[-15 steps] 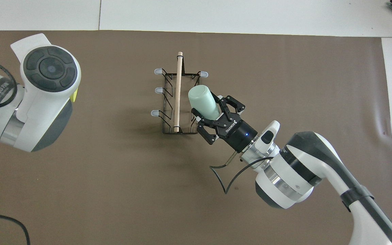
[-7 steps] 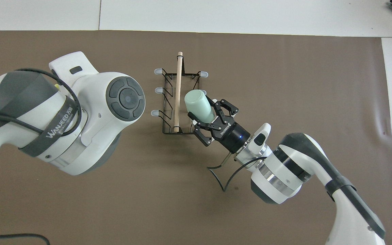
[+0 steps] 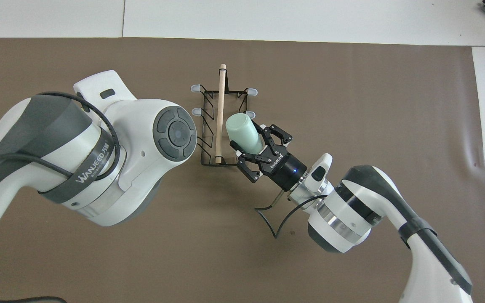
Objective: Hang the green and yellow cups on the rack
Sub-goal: 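Open the right gripper and withdraw while the left gripper nears the rack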
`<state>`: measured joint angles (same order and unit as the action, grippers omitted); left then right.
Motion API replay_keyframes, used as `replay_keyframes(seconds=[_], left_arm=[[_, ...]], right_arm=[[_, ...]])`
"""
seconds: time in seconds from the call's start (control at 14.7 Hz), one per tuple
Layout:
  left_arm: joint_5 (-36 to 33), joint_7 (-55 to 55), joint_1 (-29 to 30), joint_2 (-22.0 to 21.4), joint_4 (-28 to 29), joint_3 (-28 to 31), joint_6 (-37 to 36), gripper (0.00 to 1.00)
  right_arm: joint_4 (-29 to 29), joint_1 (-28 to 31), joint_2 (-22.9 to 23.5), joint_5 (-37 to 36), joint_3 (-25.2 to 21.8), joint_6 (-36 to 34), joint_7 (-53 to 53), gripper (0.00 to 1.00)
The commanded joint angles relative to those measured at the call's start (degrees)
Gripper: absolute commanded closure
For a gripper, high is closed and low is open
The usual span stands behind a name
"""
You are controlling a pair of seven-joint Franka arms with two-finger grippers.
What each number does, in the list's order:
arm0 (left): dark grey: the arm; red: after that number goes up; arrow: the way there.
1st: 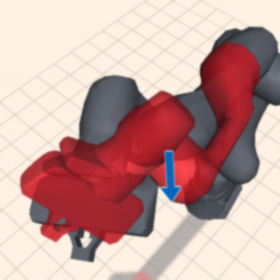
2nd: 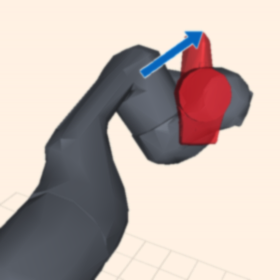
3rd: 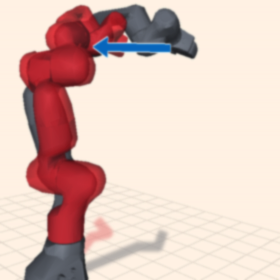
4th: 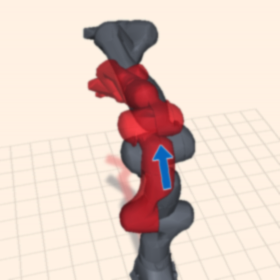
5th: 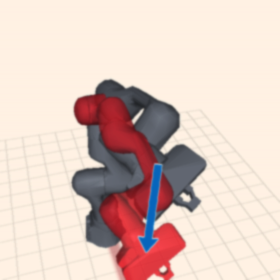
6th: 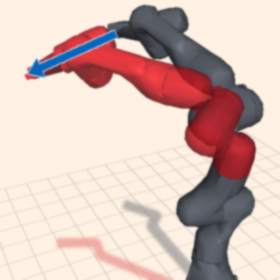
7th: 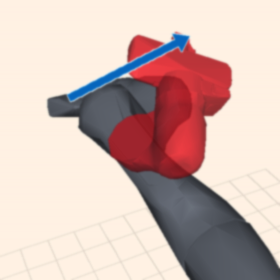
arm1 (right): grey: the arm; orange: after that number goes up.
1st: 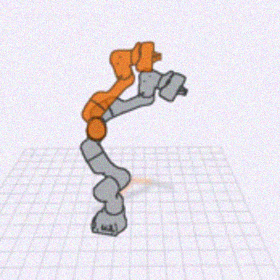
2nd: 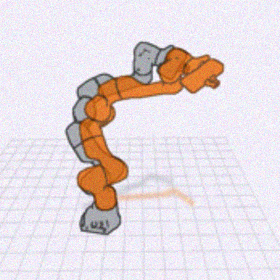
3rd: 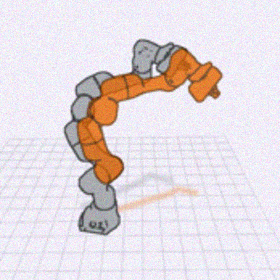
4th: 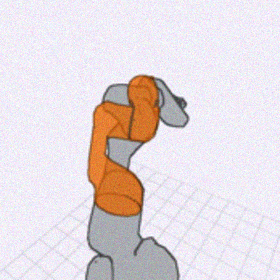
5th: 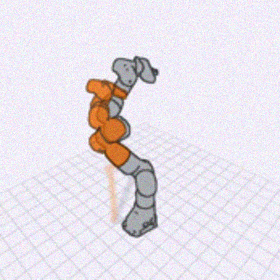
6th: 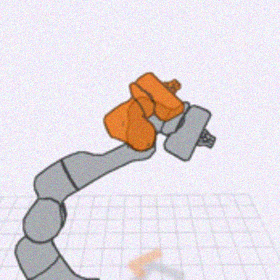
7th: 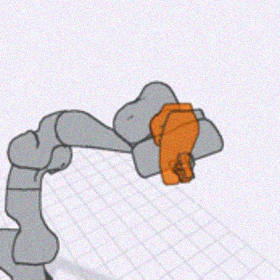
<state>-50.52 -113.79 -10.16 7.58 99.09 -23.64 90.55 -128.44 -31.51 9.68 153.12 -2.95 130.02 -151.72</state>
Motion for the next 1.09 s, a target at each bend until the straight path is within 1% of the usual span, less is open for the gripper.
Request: replay_keyframes(seconds=[0.0, 0.14, 0.2, 0.27, 0.34, 0.54, 0.75, 0.89, 1.02], left_arm=[[-2.8, -1.5, 0.5, -1.9, 2.3, -0.6, -0.3, 0.75], [-2.9, -1.5, 0.7, -1.9, 2.5, -0.8, -0.5, 0.75], [-2.9, -1.5, 0.7, -1.9, 2.5, -1.3, -0.6, 0.75], [-3.0, -1.5, 0.7, -1.9, 2.5, -1.7, -0.6, 0.76], [-3.0, -1.5, 0.7, -1.9, 2.5, -1.8, -0.6, 0.76], [-3.0, -1.8, 0.7, -1.8, 2.8, -3.2, -0.6, 0.76], [-2.9, -3.7, 0.7, -1.6, 3.1, -4.7, -0.6, 0.76], [-3.0, -5.8, 0.7, -1.5, 4.1, -6.1, -0.4, 0.76], [-3.2, -7.5, 0.4, -0.6, 4.3, -6.6, -0.6, 0.76]], right_arm=[[-1.8, -1.1, 0.3, 13.4, 0.4, -1.2, -7.2, 1.0], [-2.0, -1.1, 0.3, 13.4, 0.4, -1.0, -7.2, 1.0], [-1.9, -1.1, 0.3, 13.4, 0.4, -0.7, -7.1, 0.89], [-1.9, -1.0, 0.4, 13.4, 0.4, -0.3, -7.0, 0.07], [-2.0, -1.0, 0.4, 13.4, 0.4, -0.2, -7.0, 0.0], [-1.9, -0.7, 0.4, 13.3, 0.4, -0.2, -6.9, 0.0], [-1.7, 0.3, 0.1, 11.6, 0.1, 1.1, -6.9, 0.0], [-1.3, 2.6, -1.7, 6.2, 0.1, 5.3, -6.7, 0.0], [-0.6, 5.3, -4.5, 0.5, 0.3, 10.8, -5.9, 0.0]])
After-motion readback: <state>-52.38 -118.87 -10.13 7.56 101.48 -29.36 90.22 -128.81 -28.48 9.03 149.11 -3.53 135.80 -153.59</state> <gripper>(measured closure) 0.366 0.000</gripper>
